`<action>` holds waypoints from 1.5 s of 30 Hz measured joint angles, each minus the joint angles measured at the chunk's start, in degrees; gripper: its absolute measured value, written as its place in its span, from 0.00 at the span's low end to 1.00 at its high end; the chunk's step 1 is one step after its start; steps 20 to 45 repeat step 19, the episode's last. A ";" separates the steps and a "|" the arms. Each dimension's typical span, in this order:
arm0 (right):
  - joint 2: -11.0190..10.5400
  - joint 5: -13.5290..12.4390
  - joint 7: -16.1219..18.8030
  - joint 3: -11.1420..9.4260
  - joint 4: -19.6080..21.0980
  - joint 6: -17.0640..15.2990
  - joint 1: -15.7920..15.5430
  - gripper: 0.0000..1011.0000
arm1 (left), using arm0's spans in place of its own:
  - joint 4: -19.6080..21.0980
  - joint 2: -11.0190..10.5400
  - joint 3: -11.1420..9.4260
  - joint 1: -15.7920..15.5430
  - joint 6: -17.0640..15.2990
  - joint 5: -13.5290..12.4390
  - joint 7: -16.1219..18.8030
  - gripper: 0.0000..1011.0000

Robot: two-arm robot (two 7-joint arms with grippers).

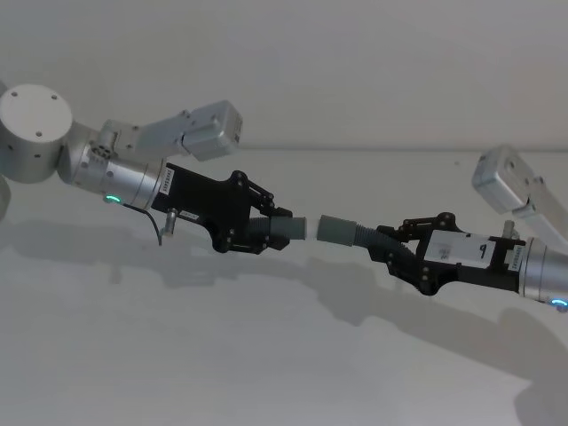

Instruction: Use both hands to pick up one end of the pipe from the table, align the ends, and insert them.

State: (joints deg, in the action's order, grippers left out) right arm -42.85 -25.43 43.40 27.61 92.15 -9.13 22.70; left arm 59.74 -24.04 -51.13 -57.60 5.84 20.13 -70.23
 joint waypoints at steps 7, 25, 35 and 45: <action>-0.03 -0.05 0.05 0.07 -0.04 0.00 0.07 0.28 | 0.13 -0.10 -0.04 0.04 -0.06 0.04 0.06 0.37; -0.08 -0.14 0.14 0.14 -0.12 0.00 0.15 0.28 | 0.27 -0.16 -0.04 0.09 -0.12 0.09 0.14 0.37; -0.08 -0.14 0.14 0.14 -0.12 0.00 0.15 0.28 | 0.27 -0.16 -0.04 0.09 -0.12 0.09 0.14 0.37; -0.08 -0.14 0.14 0.14 -0.12 0.00 0.15 0.28 | 0.27 -0.16 -0.04 0.09 -0.12 0.09 0.14 0.37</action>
